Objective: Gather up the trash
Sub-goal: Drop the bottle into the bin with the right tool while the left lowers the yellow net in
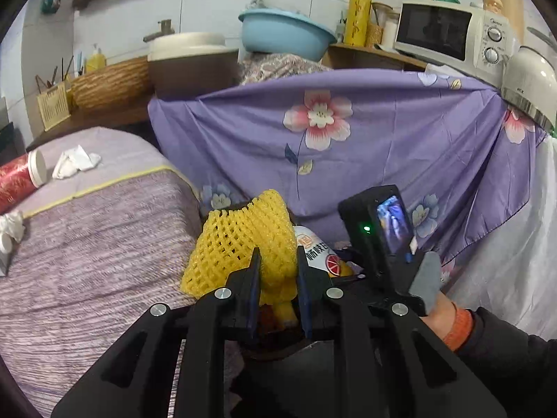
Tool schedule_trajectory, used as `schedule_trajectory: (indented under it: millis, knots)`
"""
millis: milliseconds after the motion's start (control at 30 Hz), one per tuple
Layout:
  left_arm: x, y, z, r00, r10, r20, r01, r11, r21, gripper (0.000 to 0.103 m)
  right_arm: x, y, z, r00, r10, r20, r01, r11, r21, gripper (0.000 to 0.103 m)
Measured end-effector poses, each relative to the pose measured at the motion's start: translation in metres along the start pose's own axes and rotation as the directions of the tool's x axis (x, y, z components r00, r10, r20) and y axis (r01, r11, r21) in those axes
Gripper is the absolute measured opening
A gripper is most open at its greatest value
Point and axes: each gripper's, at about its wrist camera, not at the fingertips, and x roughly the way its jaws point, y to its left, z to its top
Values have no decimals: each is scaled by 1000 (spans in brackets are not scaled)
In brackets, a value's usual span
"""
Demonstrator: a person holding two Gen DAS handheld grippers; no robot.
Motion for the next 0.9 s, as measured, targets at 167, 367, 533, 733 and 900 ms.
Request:
schedule_trajectory:
  millis: [167, 367, 533, 733, 900]
  knots:
    - [13, -1, -8, 999, -1, -32, 0, 1000, -15, 19, 44, -8, -5, 998, -7, -65, 10, 999, 38, 62]
    - [21, -5, -12, 999, -3, -49, 3, 1000, -15, 19, 74, -10, -10, 995, -13, -97, 19, 998, 63, 70]
    - [31, -5, -15, 997, -10, -72, 9, 1000, -19, 19, 66, -12, -9, 996, -42, -76, 47, 997, 64, 74]
    - [48, -15, -18, 994, -26, -103, 25, 1000, -7, 19, 23, -16, -12, 996, -93, 9, 93, 994, 62, 74]
    - [71, -24, -21, 990, -29, -138, 31, 999, 12, 19, -12, -21, -21, 984, -172, 51, 170, 984, 54, 76]
